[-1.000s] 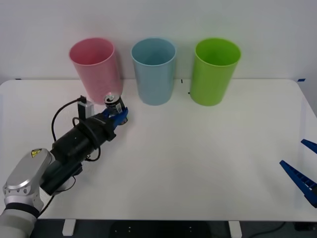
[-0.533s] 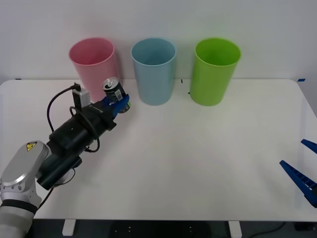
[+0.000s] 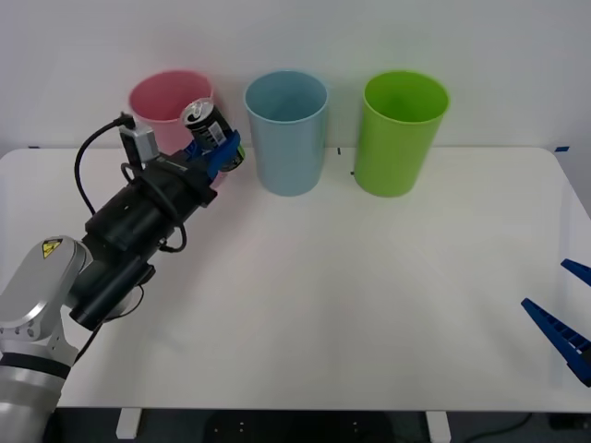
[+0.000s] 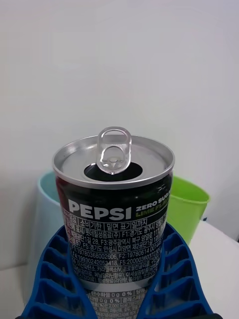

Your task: Grasp the object on the table and drop it into the matching bin: aluminum can to the light blue bin, PET bottle to the pink bin.

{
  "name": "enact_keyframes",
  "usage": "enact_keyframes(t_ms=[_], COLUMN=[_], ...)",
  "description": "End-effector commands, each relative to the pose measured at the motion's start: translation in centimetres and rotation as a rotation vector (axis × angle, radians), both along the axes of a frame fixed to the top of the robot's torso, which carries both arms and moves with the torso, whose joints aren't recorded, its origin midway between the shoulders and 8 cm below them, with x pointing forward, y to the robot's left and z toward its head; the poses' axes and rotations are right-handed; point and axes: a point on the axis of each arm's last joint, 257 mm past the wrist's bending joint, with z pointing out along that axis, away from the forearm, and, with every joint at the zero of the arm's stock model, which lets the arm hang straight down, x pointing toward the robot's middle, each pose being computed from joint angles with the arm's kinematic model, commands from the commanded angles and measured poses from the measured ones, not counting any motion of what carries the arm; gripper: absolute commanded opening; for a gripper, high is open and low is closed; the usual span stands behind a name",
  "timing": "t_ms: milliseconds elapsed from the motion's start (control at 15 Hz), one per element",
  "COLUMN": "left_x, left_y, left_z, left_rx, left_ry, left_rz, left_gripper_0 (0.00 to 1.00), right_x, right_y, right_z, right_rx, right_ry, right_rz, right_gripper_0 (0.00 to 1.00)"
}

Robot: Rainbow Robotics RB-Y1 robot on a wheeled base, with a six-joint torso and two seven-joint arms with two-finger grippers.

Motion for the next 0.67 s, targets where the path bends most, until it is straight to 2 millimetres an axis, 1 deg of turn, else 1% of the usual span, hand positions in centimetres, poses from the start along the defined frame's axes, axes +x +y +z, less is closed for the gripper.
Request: enact_keyframes(t_ms=[67, 333, 467, 667], left_x=[0.9, 2.5, 3.7, 6.3], left_y=[-0.5, -1.8, -2.0, -3.1], left_z=[3.0, 6.8, 7.7, 7.9], left_rx=[-0.039, -0.076, -0.078, -0.044], left_ry=[-0.01, -0.015, -0.012, -0.001], left_rz=[-0.002, -0.019, 0.002, 0.021], left_gripper_0=[0.0, 0.0, 0.0, 0.0], right_x=[0.0, 0.0, 0.0, 0.0], right_y=[0.0, 0.0, 0.0, 0.0], right_z=[0.0, 0.0, 0.0, 0.0], right_rx=[0.0, 0.0, 0.0, 0.0], right_ry=[0.0, 0.0, 0.0, 0.0], right_rz=[0.0, 0.0, 0.0, 0.0], right_gripper_0=[1.0, 1.0, 1.0, 1.0])
